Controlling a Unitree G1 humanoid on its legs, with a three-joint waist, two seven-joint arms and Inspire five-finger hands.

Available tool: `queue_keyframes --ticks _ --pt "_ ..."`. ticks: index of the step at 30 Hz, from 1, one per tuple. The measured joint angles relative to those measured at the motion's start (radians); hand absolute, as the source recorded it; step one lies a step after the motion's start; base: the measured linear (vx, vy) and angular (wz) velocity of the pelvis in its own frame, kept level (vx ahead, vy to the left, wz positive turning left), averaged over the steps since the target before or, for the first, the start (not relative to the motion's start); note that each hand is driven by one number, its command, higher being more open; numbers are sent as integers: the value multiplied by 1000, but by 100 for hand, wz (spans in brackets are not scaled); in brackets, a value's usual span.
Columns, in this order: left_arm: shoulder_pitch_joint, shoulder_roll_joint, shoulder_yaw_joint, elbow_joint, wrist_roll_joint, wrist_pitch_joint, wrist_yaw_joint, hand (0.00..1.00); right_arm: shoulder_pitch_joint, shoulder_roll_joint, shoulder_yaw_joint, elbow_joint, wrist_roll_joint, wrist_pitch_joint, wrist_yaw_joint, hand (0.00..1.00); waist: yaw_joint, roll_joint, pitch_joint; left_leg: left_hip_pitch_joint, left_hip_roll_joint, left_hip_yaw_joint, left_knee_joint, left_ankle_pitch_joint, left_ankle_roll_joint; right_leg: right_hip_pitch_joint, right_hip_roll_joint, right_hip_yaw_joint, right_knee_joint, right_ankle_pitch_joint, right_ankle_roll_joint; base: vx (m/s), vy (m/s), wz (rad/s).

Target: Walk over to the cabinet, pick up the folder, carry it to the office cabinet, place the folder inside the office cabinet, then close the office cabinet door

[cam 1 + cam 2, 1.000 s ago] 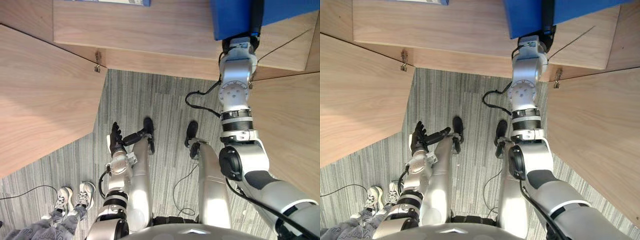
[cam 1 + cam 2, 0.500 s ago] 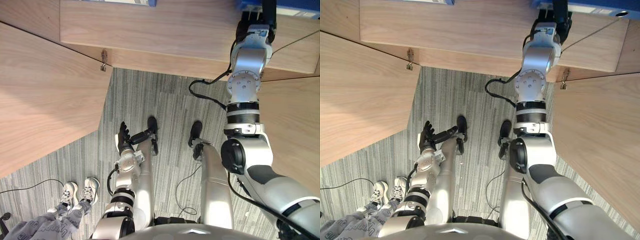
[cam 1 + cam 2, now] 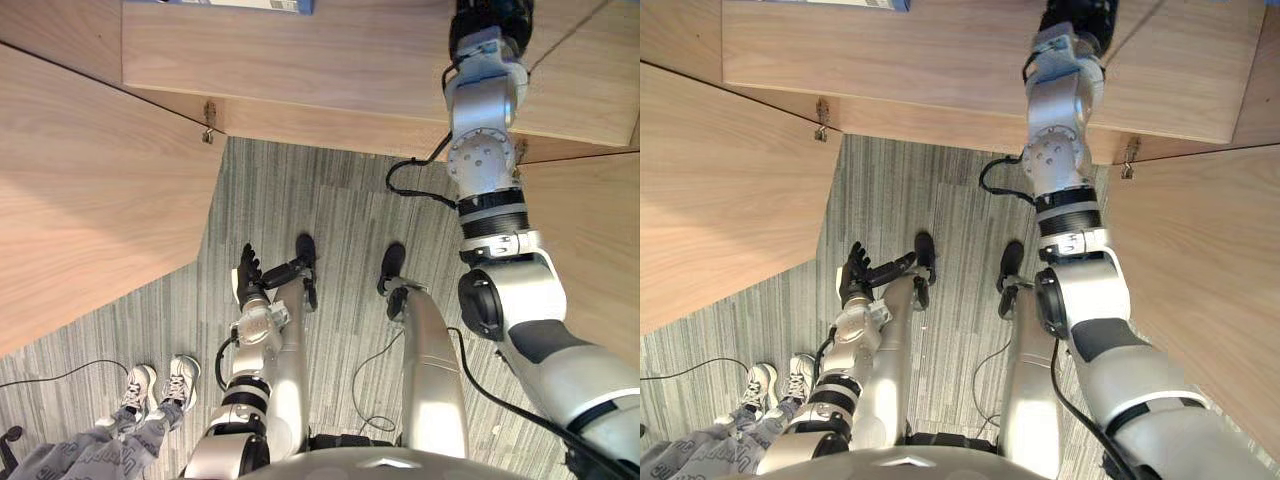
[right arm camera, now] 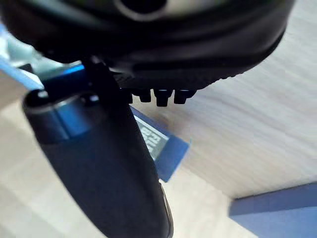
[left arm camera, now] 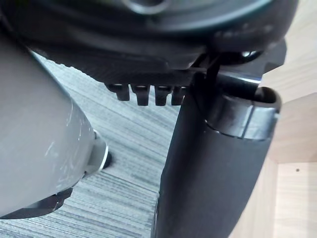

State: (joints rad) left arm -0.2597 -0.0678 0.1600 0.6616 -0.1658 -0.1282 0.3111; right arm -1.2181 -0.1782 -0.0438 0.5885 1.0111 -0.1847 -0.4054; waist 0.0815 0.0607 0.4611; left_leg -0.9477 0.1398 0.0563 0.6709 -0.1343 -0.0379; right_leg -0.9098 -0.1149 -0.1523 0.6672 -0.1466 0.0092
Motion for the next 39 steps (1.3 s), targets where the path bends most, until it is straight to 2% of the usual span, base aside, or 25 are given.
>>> queue_keyframes --ticks 6,11,18,22,28,33,37,39 --pt "0 5 0 2 0 0 -18 100 -47 -37 123 47 -34 55 86 100 -3 0 0 -2 0 0 0 0 0 1 0 -2 -3 0 0 0 0 0" --pt "5 34 -26 14 0 -1 -46 100 -46 -127 273 94 -99 117 189 100 -7 0 0 -4 0 -1 1 0 0 2 -1 -4 -8 1 1 0 0 0" --pt "18 66 -43 24 1 -2 -82 100 -6 -278 386 90 -199 132 298 100 -16 -2 0 -1 1 4 2 0 1 7 -2 -5 -12 3 4 0 0 0" --pt "41 104 -67 27 1 -7 -105 100 53 -383 484 31 -266 132 377 100 -27 -4 -1 5 5 8 0 -1 3 15 0 -4 -19 4 7 0 0 -1" --pt "66 140 -77 31 22 -16 -134 100 84 -489 629 -25 -356 130 488 100 -33 -32 -15 21 15 19 -10 -3 4 24 9 2 -28 5 7 1 -15 -5" --pt "72 146 -79 33 24 -17 -151 100 83 -547 718 -47 -445 114 534 100 -31 -42 -20 36 21 25 -17 -3 4 40 11 0 -36 6 6 0 0 0" --pt "82 173 -84 41 31 -22 -163 100 82 -573 793 -60 -504 107 567 100 -29 -76 -40 45 31 40 -26 -3 4 44 16 1 -44 6 6 4 -8 -3" --pt "82 180 -99 42 44 -22 -168 100 78 -593 820 -75 -524 106 571 100 -28 -78 -41 47 31 40 -27 -3 4 48 16 -1 -48 7 5 0 0 0"
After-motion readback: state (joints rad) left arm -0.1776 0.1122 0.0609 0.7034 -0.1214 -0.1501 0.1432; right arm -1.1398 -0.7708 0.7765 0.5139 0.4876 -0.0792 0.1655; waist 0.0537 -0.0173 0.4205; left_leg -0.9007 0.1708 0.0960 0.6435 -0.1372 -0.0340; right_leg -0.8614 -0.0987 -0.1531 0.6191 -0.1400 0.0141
